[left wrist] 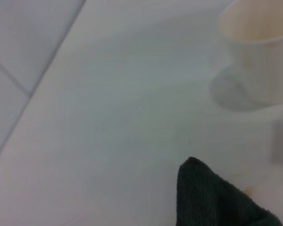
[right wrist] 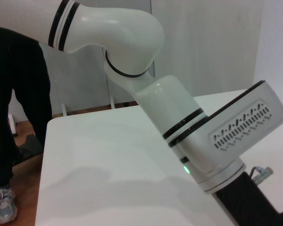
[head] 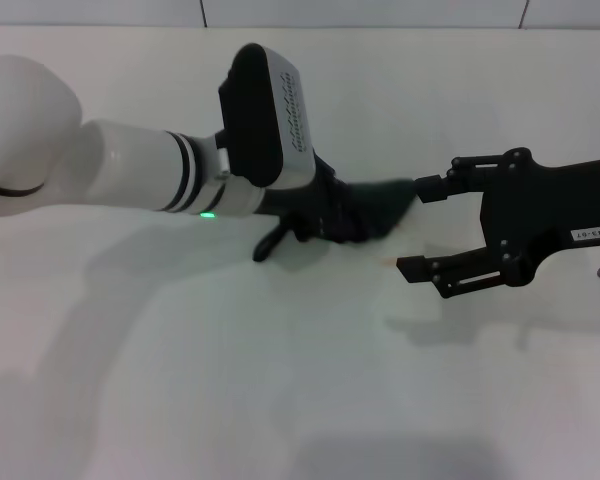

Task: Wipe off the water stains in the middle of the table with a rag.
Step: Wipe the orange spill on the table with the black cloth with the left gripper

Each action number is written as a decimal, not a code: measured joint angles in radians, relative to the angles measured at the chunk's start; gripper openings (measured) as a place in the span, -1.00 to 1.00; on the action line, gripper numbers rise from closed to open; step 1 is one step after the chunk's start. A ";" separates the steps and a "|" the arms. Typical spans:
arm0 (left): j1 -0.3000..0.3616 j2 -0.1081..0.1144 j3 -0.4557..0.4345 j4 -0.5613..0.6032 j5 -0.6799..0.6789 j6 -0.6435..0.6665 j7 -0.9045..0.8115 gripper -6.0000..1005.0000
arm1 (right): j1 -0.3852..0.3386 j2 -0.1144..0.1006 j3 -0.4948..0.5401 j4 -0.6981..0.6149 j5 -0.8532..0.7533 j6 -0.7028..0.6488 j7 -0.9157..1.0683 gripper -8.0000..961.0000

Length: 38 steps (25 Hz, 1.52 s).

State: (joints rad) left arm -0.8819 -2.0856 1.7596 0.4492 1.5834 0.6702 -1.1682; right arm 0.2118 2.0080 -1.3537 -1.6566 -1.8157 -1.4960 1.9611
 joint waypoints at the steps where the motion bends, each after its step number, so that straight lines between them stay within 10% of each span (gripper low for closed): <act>1: 0.000 0.001 -0.002 0.000 0.003 -0.017 0.000 -0.78 | 0.000 0.000 -0.001 0.000 0.000 0.000 0.000 0.75; 16: -0.011 -0.009 -0.001 -0.002 -0.036 -0.152 0.119 -0.78 | -0.003 0.000 -0.019 0.002 0.001 0.007 0.010 0.75; 38: 0.004 -0.012 0.106 -0.041 -0.259 0.205 0.266 -0.78 | 0.000 0.000 -0.030 -0.001 0.001 0.016 0.010 0.75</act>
State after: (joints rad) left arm -0.8782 -2.0978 1.8660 0.4087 1.3242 0.8748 -0.9024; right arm 0.2114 2.0080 -1.3836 -1.6576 -1.8147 -1.4800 1.9715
